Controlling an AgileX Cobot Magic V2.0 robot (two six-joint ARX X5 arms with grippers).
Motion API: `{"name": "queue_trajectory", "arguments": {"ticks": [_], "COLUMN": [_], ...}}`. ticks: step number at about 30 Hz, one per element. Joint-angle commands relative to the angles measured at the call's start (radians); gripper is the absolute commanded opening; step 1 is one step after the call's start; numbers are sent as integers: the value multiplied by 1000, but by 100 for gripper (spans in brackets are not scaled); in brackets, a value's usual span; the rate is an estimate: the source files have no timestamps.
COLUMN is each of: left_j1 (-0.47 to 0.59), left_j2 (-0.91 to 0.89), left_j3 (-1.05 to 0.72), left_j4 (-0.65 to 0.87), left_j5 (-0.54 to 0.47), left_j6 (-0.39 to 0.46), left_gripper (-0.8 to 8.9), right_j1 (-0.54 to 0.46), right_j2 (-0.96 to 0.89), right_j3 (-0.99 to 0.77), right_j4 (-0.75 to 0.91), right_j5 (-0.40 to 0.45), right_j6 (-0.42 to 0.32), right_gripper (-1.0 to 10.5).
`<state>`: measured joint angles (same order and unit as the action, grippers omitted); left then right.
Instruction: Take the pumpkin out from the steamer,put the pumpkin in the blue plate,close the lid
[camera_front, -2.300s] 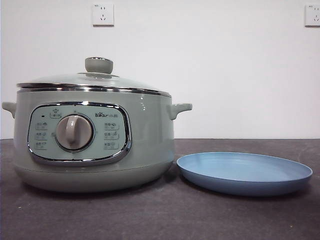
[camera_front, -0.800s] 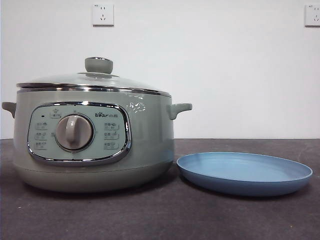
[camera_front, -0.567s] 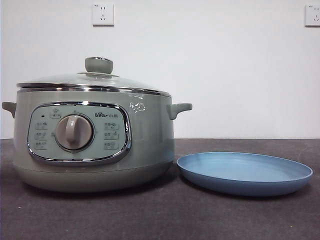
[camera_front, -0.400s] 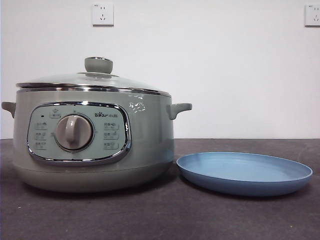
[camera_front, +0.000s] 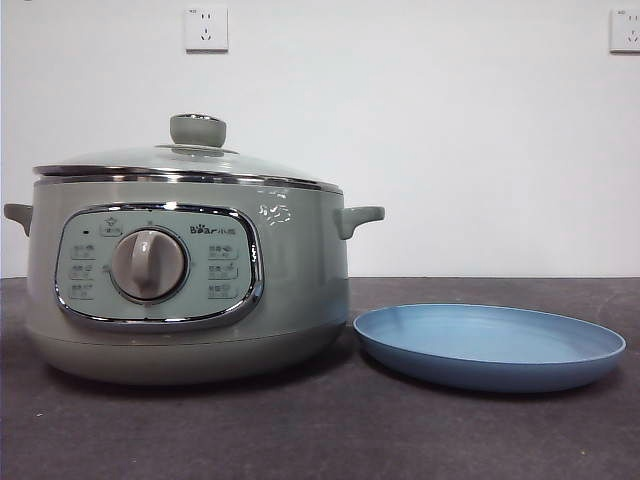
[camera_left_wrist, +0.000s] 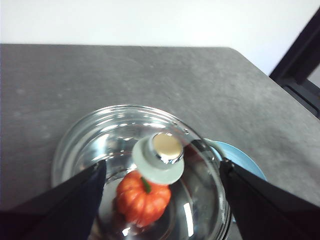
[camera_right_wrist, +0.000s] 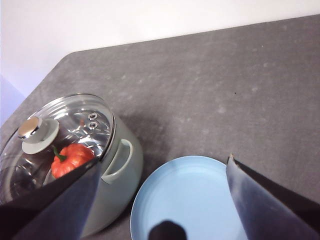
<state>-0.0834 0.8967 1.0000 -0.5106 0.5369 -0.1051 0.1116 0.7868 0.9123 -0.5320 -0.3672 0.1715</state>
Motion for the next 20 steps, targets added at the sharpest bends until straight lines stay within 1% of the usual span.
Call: {"name": "queue_trajectory", "arguments": {"ticks": [1, 4, 11, 16, 18, 20], "left_j1": [-50, -112, -270, -349, -370, -384], "left_j2": [71, 150, 312, 397, 422, 445], "left_j3": [51, 102, 155, 155, 155, 155], "left_j4": [8, 8, 41, 71, 82, 84], "left_j5": [-18, -67, -269, -409, -441, -463], "left_j6": [30, 58, 119, 169, 188, 190], "left_gripper": [381, 377, 377, 377, 377, 377], "right_j1": [1, 1, 1, 1, 1, 1], "right_j2": [-1, -2, -2, -1, -1, -1], "right_j3": [0, 0, 0, 0, 0, 0], "right_j4": [-4, -8, -27, -28, -28, -28], "right_j5": [-2, -1, 0, 1, 2, 2], "right_j6": [-5, -5, -5, -6, -8, -9], "right_gripper": [418, 418, 414, 414, 414, 414]}}
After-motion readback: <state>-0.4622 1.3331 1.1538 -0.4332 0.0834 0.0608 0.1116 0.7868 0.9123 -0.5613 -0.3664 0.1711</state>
